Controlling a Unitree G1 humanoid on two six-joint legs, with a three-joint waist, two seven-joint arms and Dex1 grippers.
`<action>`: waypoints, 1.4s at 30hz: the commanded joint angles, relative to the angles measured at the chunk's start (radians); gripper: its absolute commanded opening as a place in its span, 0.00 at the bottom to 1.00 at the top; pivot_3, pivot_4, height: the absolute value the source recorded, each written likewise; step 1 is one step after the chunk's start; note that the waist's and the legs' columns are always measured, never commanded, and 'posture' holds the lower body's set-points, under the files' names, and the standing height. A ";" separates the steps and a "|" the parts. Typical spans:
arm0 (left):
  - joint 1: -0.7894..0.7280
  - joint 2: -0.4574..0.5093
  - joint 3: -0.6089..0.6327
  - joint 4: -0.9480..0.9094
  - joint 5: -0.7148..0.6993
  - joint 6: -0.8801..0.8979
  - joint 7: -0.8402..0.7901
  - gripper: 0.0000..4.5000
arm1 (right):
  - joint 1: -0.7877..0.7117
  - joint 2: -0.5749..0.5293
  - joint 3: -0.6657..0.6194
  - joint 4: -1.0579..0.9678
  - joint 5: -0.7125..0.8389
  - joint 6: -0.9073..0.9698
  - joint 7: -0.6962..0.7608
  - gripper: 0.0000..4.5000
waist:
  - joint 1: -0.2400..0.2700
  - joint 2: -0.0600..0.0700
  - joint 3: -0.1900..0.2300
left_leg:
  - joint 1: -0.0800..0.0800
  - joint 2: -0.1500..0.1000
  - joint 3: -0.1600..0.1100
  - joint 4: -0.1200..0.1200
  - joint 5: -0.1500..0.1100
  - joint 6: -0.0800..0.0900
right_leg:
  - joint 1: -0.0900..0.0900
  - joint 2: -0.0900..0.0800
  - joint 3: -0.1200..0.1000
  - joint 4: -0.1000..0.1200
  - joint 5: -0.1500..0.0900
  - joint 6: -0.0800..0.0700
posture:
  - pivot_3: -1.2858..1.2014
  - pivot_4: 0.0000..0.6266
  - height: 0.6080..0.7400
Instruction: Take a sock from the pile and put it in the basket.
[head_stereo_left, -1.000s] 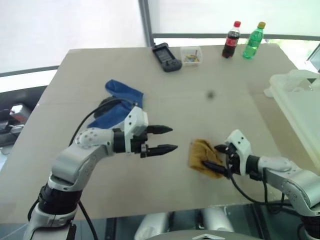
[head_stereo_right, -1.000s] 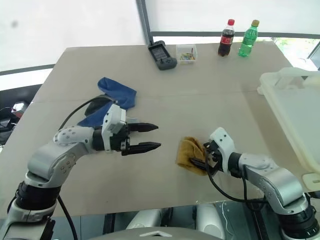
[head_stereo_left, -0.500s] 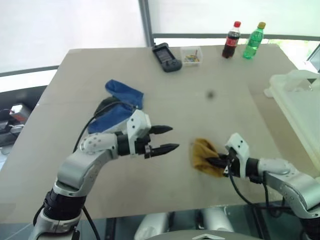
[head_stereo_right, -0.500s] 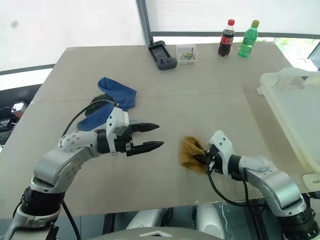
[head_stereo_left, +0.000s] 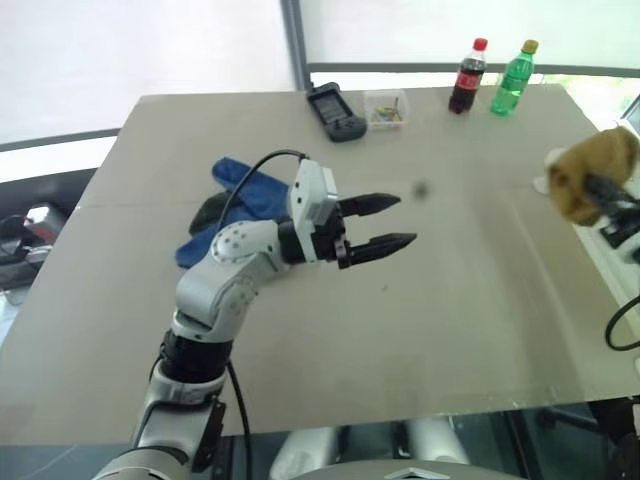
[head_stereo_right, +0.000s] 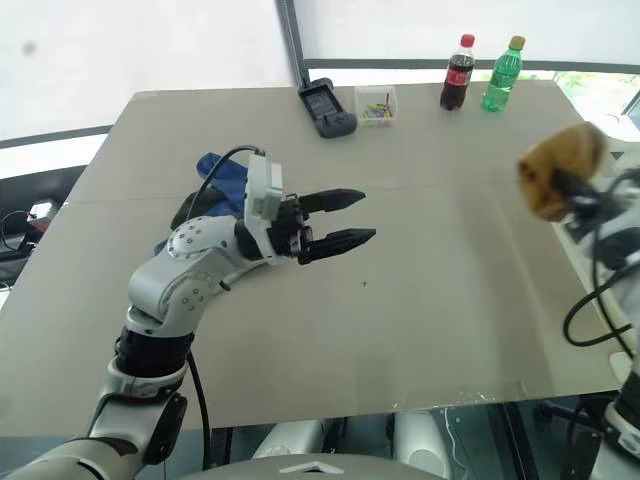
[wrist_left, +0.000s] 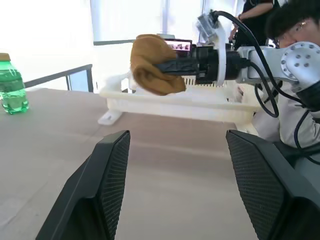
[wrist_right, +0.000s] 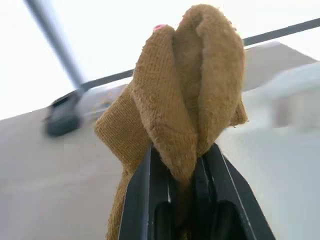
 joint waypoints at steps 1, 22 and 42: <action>-0.011 -0.015 0.003 -0.014 -0.001 -0.013 0.029 0.72 | -0.020 -0.042 -0.056 0.050 -0.021 0.066 -0.121 0.01 | -0.006 0.000 0.000 | 0.000 0.000 0.001 0.000 0.000 0.000 | 0.000 0.000 0.001 0.000 0.000 0.000 | 0.52 0.24 1.00; -0.012 -0.073 0.012 0.086 0.111 -0.155 0.127 0.72 | 0.054 -0.226 0.052 0.140 -0.348 0.106 -0.117 0.81 | 0.001 0.001 -0.001 | 0.000 0.001 0.005 0.003 0.000 0.000 | 0.000 0.000 0.004 0.003 0.000 0.001 | 0.52 0.24 1.00; 0.370 0.246 0.262 -0.097 -0.042 -0.048 0.007 0.97 | 0.494 -0.176 0.170 -0.355 -0.298 -0.259 0.519 1.00 | -0.002 0.002 -0.001 | 0.002 0.003 0.005 0.000 0.000 0.001 | 0.001 0.002 0.003 0.001 0.000 0.000 | 0.52 0.24 1.00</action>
